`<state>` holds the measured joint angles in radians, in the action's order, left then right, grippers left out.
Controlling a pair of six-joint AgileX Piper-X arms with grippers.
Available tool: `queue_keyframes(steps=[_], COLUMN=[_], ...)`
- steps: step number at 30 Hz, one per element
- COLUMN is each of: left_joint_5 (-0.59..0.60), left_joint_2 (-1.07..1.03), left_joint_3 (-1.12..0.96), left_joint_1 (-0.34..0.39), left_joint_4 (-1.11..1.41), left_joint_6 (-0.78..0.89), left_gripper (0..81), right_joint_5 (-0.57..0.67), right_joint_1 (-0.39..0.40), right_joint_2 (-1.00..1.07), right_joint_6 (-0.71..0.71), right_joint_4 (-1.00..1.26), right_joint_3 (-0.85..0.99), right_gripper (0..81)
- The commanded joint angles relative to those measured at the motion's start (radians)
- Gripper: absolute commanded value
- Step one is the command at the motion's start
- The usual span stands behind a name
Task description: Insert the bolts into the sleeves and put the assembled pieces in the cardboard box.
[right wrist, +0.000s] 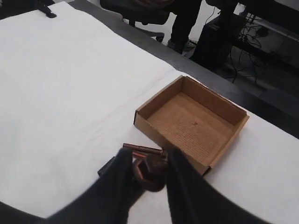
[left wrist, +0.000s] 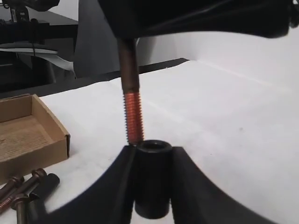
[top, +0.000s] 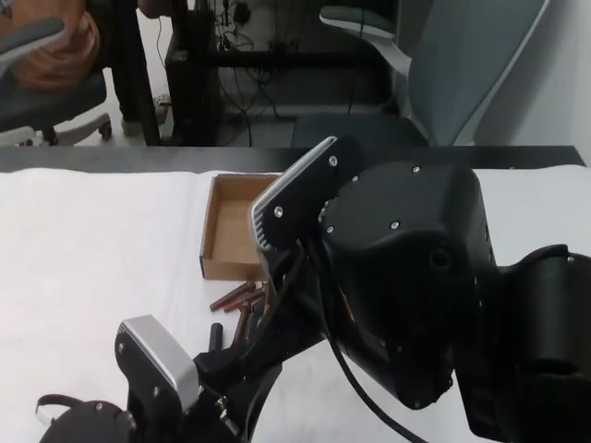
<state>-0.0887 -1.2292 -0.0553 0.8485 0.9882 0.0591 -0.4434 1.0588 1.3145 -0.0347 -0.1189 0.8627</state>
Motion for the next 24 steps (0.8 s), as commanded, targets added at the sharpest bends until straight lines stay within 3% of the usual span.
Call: queue_keyframes(steps=[1,7,24], left_joint_5=[-0.019,-0.023,-0.079], left_joint_2=[-0.001,-0.001,-0.001], left_joint_3=[-0.001,-0.001,-0.001], left_joint_1=[0.001,-0.002,-0.002], left_joint_4=[0.02,-0.004,-0.008], left_joint_6=[-0.015,-0.015,-0.015], left_gripper=[1.8,1.8,1.8], right_joint_5=[0.009,-0.026,-0.053], right_joint_1=[0.012,0.048,0.048], right_joint_2=[-0.006,-0.018,-0.029], right_joint_6=[-0.018,-0.014,0.021], right_joint_4=[0.004,0.004,0.004], right_joint_3=[0.007,0.007,0.007], right_gripper=[0.4,0.4,0.4])
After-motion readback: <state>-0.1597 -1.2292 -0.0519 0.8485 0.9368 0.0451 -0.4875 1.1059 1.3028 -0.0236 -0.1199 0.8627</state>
